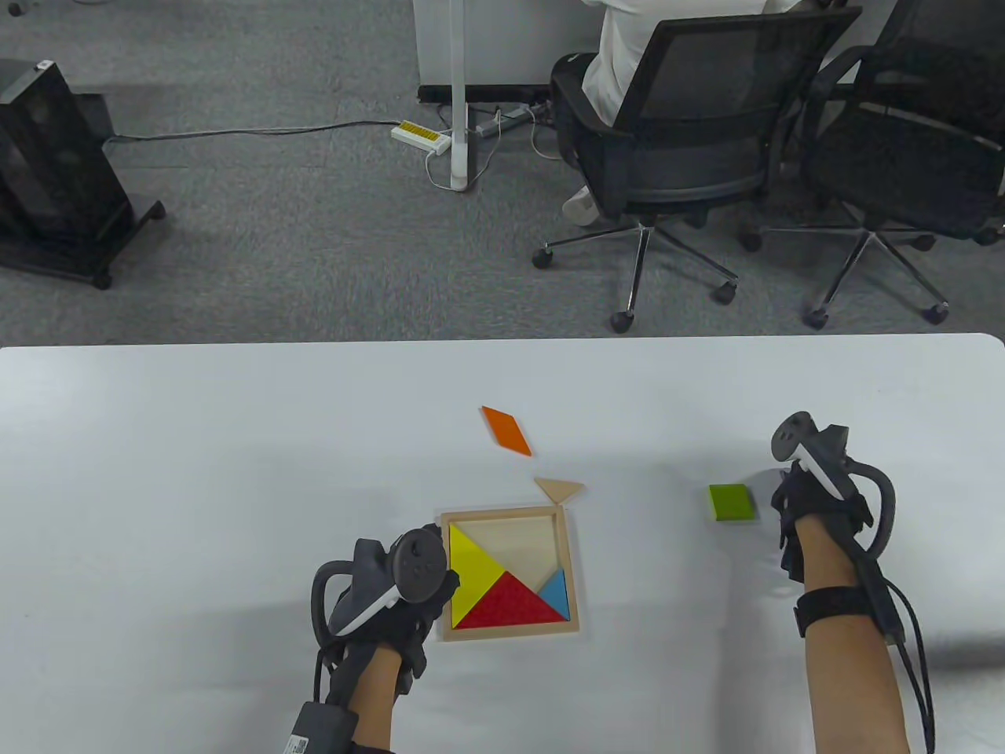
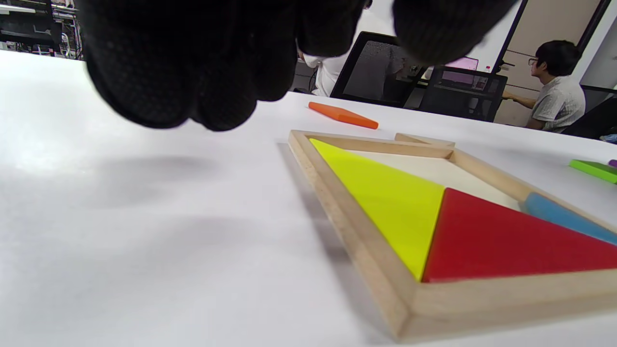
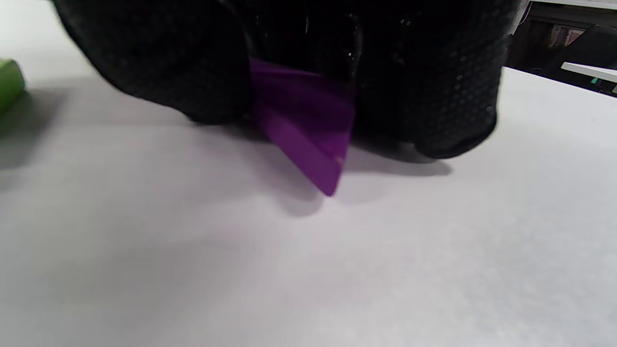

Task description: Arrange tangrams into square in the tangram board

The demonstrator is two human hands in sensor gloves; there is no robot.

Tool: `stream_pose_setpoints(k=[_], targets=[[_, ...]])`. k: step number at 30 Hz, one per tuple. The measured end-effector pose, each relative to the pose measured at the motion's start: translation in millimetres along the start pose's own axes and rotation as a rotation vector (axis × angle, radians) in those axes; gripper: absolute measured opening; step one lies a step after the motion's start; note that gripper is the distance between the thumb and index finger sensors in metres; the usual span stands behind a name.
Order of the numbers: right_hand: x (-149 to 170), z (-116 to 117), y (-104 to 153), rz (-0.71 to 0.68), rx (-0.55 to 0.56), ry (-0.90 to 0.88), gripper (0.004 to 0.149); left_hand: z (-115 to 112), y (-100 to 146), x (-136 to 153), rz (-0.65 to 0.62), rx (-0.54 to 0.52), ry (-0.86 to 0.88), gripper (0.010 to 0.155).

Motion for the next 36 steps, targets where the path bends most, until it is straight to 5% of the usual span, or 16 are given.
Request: stream_pose_setpoints(k=[14, 24, 36], targets=[[6.3, -39.1, 40.4, -0.173, 0.17, -0.083, 0.063, 8.0, 0.0, 5.1, 0.011, -0.039, 0.005, 0.071], [0.4, -80.4, 107.6, -0.341, 0.299, -0.155, 0.063, 11.8, 1.2, 6.7, 0.015, -0.053, -0.001, 0.071], [-18.6, -98.0, 193.7, -0.498, 0.375, -0.162, 0.064, 16.2, 1.7, 6.9, 0.009, -0.066, 0.007, 0.071]])
Point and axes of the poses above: the tracker on the back of each hand, its own x axis roughly to the little-finger side, its own y axis roughly from the fingertips to the wrist, z = x × y, the point moved 2 cm from there along -y, roughly from the wrist to the fingertips, and after that the axes turned 15 degrees about z, right-handed, at the moved point
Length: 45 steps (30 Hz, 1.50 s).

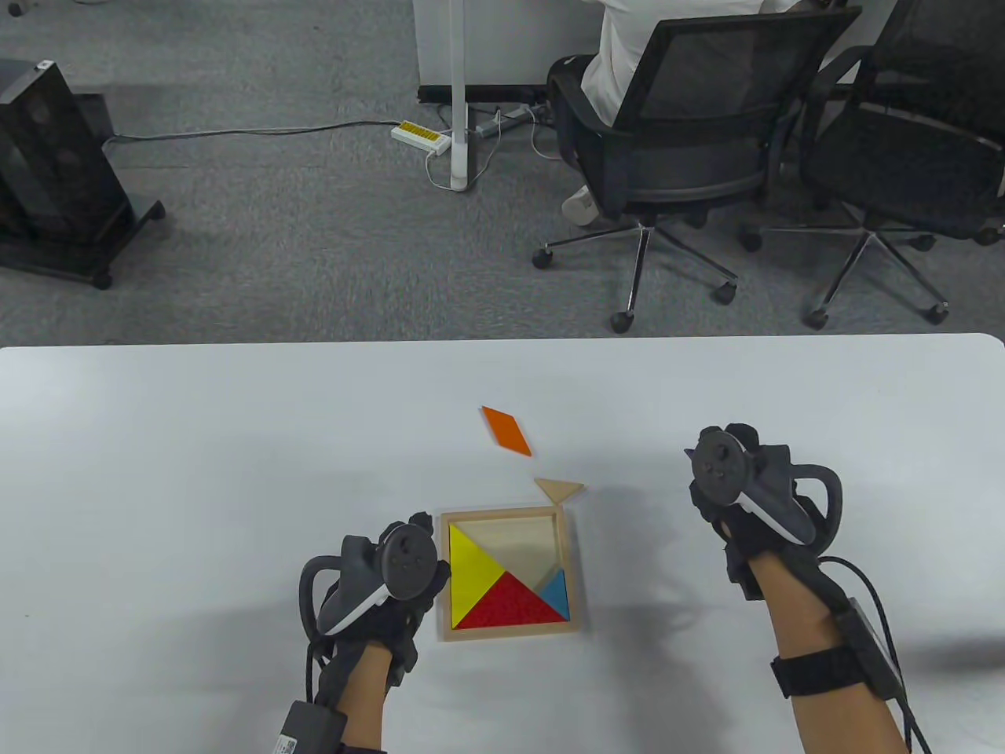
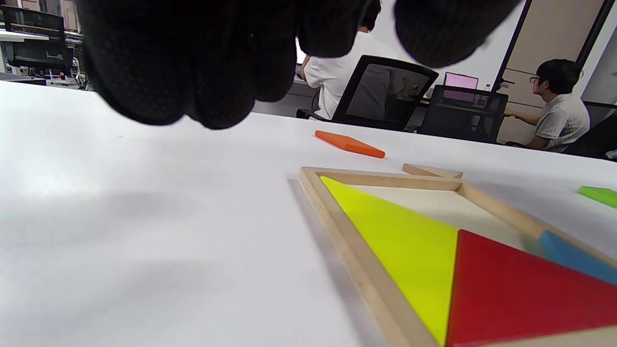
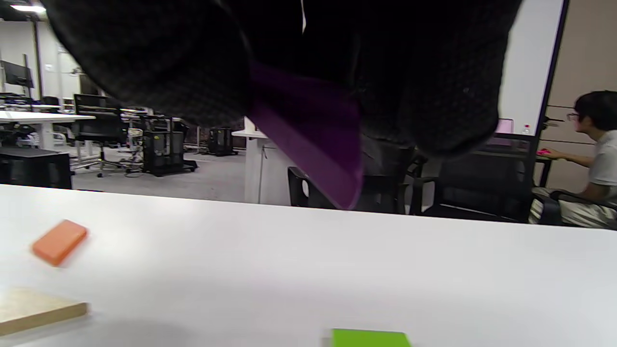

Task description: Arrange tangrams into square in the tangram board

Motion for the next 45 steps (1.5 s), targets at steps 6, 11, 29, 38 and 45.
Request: stream_pose_setpoints(k=[6, 11, 29, 38, 45], targets=[[-36.5, -13.4, 28.4, -0.082, 0.015, -0.005, 0.064, 2.4, 0.7, 1.6, 0.003, -0.005, 0.006, 0.071], [-68.8, -17.5, 48.9, -0.145, 0.011, -0.015, 0.064, 1.3, -1.1, 3.2, 0.007, -0.001, 0.0, 0.071], [-136.6, -2.5, 81.6, -0.275, -0.056, -0.017, 0.064, 1.4, -3.9, 9.2, 0.024, 0.0, 0.001, 0.072], [-156.0, 16.3, 85.5, -0.307, -0.104, 0.005, 0.064, 0.3, -4.9, 12.0, 0.033, 0.004, -0.002, 0.072], [-167.2, 33.1, 85.0, -0.309, -0.148, 0.036, 0.064, -0.9, -5.7, 13.6, 0.04, 0.009, -0.004, 0.072]])
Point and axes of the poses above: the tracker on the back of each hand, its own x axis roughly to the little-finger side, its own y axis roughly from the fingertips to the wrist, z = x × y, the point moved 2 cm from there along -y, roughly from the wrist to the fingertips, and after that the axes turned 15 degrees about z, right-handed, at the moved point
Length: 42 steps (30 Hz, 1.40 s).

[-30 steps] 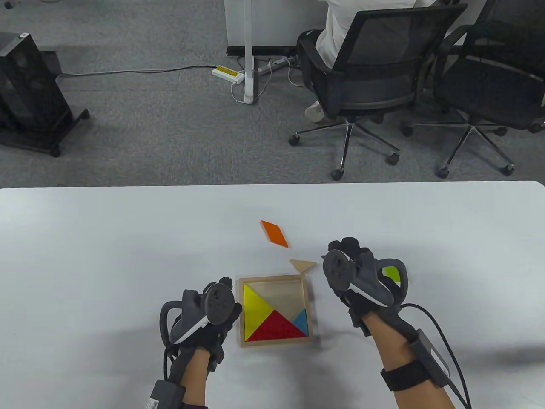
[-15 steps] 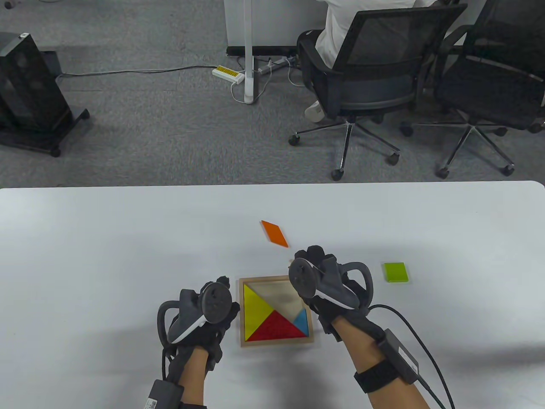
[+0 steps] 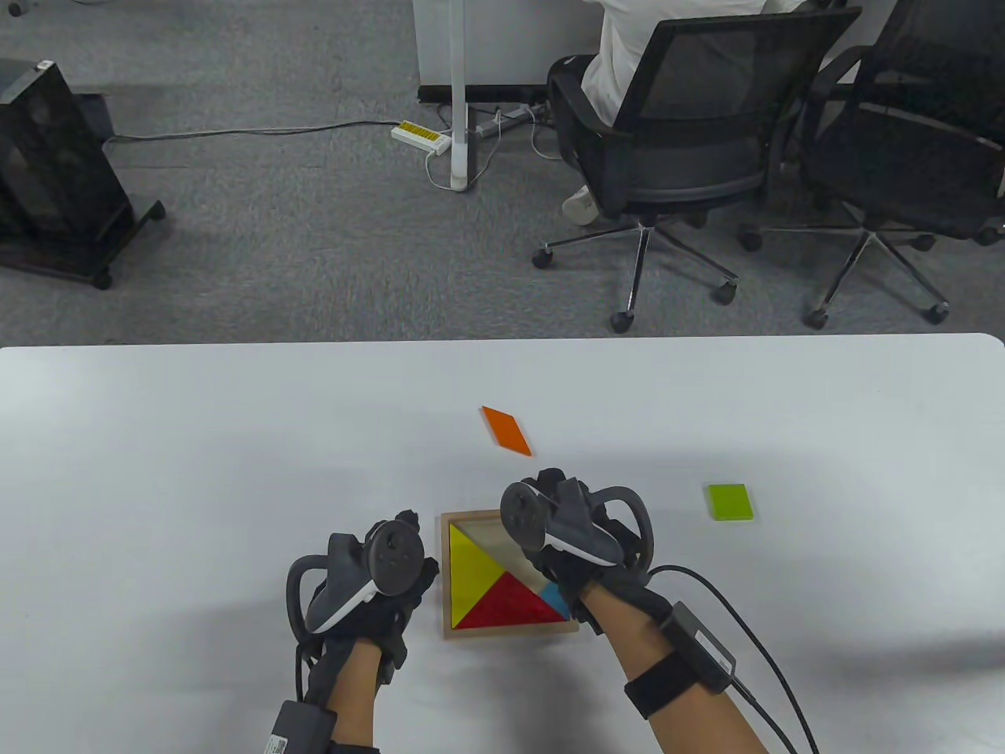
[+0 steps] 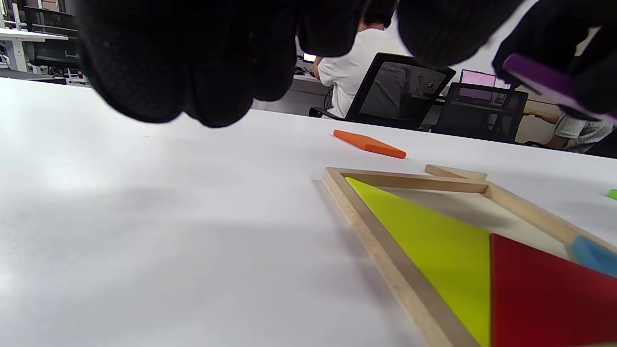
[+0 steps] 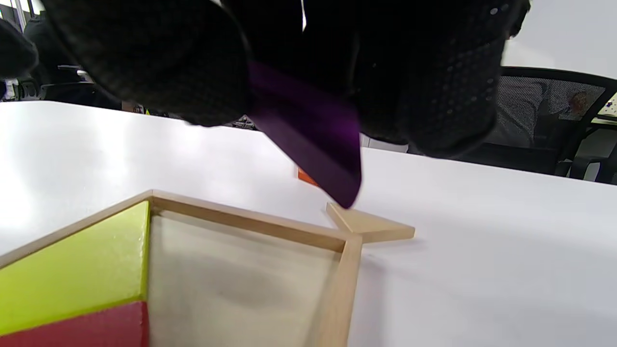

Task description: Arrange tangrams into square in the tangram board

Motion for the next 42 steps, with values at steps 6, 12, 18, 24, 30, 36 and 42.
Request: stream_pose_setpoints(k=[6, 12, 18, 24, 30, 36, 42], targets=[[-11.4, 14.4, -5.9, 0.002, -0.045, 0.024, 0.063, -1.6, -0.9, 0.2, -0.001, 0.001, -0.005, 0.072], [-17.4, 27.4, -14.2, 0.025, -0.091, 0.037, 0.064, -2.3, -1.4, -0.8, -0.006, 0.001, -0.008, 0.072], [-19.4, 39.6, -21.0, 0.042, -0.124, 0.072, 0.064, -3.5, -3.6, 1.6, 0.001, 0.008, -0.007, 0.072], [-23.4, 45.5, -25.9, 0.057, -0.147, 0.11, 0.064, -4.1, -4.6, 3.8, 0.009, 0.013, -0.003, 0.072], [-28.5, 52.8, -28.7, 0.078, -0.166, 0.155, 0.064, -4.5, -5.3, 4.1, 0.008, 0.017, -0.002, 0.072], [-30.4, 55.7, -30.0, 0.102, -0.158, 0.2, 0.064, -4.9, -6.3, 5.3, 0.012, 0.02, 0.0, 0.072], [-32.8, 57.3, -29.5, 0.118, -0.15, 0.242, 0.064, -5.5, -7.1, 7.1, 0.019, 0.023, 0.001, 0.072]])
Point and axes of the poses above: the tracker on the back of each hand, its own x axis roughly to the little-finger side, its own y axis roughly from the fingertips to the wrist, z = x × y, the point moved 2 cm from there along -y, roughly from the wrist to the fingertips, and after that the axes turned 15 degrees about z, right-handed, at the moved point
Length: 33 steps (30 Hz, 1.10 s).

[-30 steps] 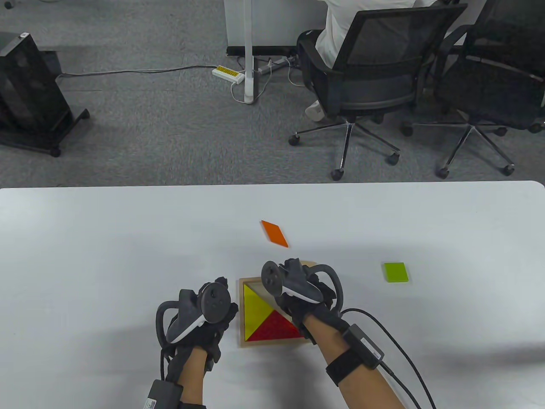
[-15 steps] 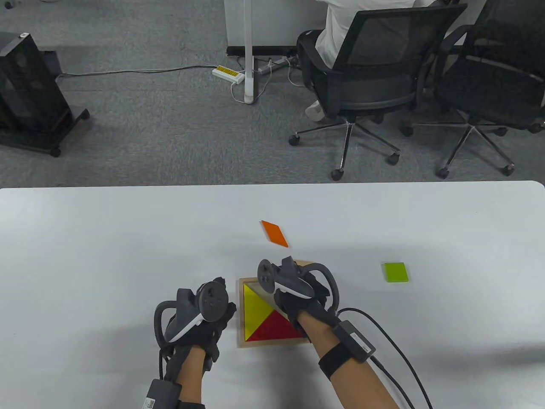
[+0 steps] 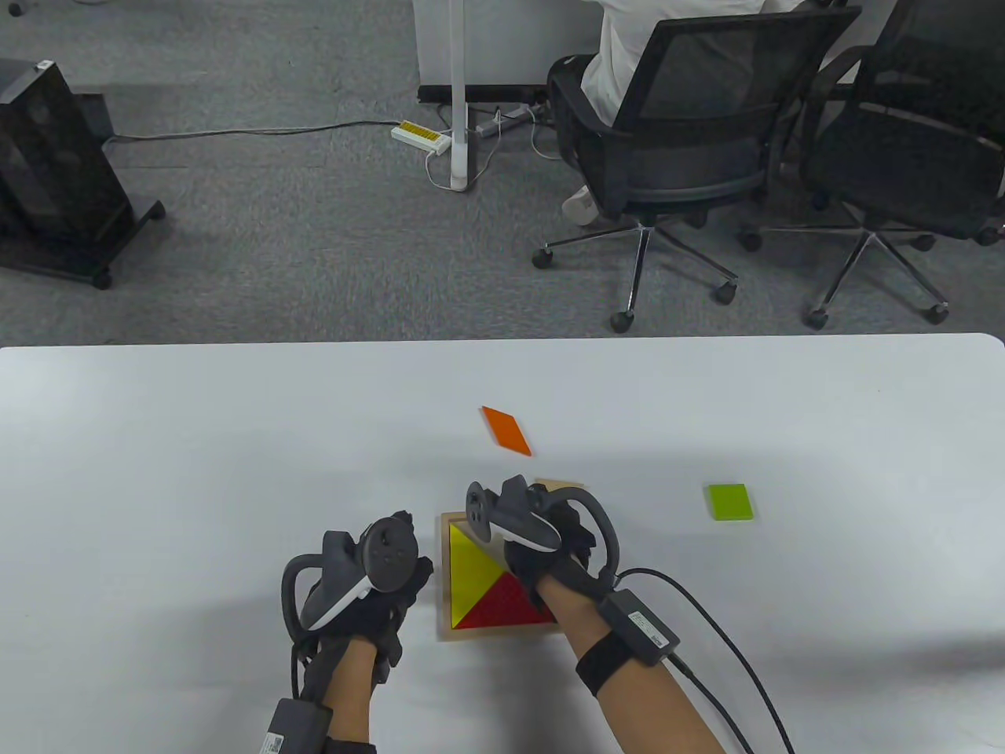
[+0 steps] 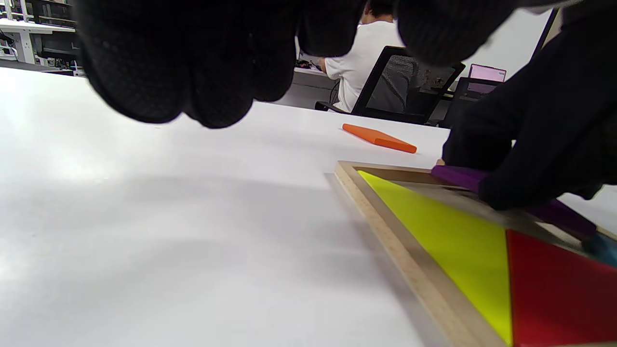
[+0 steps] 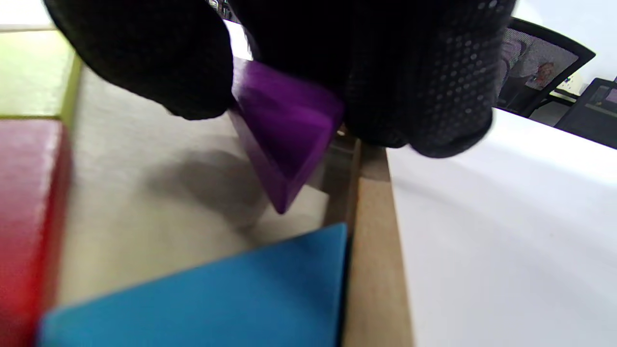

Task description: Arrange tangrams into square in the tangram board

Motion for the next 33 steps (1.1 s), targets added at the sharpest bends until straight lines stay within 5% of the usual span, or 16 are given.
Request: stream_pose_setpoints(k=[33], targets=[[4.1, 5.1, -2.1, 0.089, 0.003, 0.034, 0.072, -4.9, -4.2, 1.5, 0.005, 0.014, -0.016, 0.072]])
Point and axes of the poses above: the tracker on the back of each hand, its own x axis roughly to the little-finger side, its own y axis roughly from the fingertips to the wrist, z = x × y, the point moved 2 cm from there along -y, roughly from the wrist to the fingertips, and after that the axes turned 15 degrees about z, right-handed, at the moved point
